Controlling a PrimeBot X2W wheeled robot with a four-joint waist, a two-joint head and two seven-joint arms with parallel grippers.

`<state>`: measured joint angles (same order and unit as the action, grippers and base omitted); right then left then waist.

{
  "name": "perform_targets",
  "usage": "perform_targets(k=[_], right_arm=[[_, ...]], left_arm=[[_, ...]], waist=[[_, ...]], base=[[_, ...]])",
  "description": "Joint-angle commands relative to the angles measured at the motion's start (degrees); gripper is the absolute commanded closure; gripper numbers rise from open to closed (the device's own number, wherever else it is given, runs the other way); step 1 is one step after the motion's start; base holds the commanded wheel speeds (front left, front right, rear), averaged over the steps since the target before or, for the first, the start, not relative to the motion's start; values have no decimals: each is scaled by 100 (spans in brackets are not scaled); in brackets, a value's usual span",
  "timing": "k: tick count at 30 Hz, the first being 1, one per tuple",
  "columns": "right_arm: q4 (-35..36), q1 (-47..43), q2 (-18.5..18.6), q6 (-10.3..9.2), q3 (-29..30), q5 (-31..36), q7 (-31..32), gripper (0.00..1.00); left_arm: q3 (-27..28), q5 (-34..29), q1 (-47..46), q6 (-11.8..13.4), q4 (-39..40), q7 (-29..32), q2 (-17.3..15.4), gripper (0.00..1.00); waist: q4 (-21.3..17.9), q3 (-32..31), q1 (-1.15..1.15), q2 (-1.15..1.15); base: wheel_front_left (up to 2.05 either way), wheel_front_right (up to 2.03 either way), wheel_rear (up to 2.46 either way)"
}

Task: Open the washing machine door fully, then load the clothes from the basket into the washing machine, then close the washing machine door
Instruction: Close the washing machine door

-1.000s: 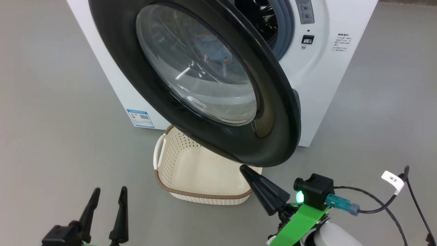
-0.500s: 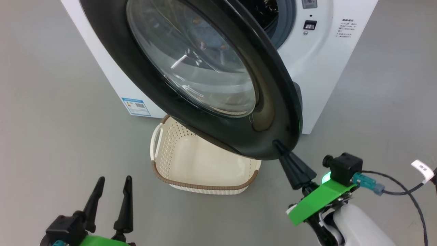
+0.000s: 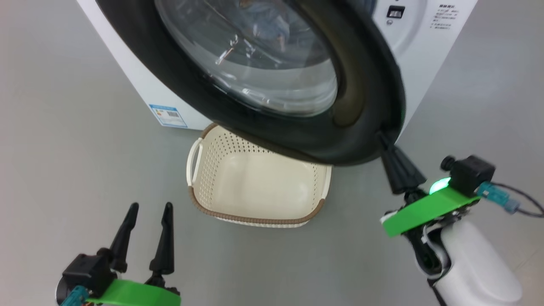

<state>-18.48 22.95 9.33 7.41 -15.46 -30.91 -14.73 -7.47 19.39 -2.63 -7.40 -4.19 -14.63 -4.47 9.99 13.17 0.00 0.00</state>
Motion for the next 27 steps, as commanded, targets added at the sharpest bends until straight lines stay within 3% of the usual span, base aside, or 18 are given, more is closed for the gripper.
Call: perform_targets(k=[1, 10, 18, 27], right_arm=[[126, 272, -20, 8, 58, 47, -27, 100], [-80, 1014, 65, 8, 697, 73, -27, 100], [-226, 1823, 365, 8, 1039, 150, -27, 100], [-340, 2407, 368, 8, 1559, 208, -27, 100]], left_arm=[[155, -6, -240, -9, 191, -37, -30, 0], [-86, -8, -540, -9, 253, -37, 81, 0], [-339, 61, -972, -9, 300, -37, 144, 0], [-417, 120, -1182, -9, 344, -37, 157, 0]], waist=[[37, 148, 0, 0], [244, 607, 0, 0], [548, 1075, 0, 0], [715, 1346, 0, 0]], base=[[0, 0, 0], [0, 0, 0], [0, 0, 0], [0, 0, 0]])
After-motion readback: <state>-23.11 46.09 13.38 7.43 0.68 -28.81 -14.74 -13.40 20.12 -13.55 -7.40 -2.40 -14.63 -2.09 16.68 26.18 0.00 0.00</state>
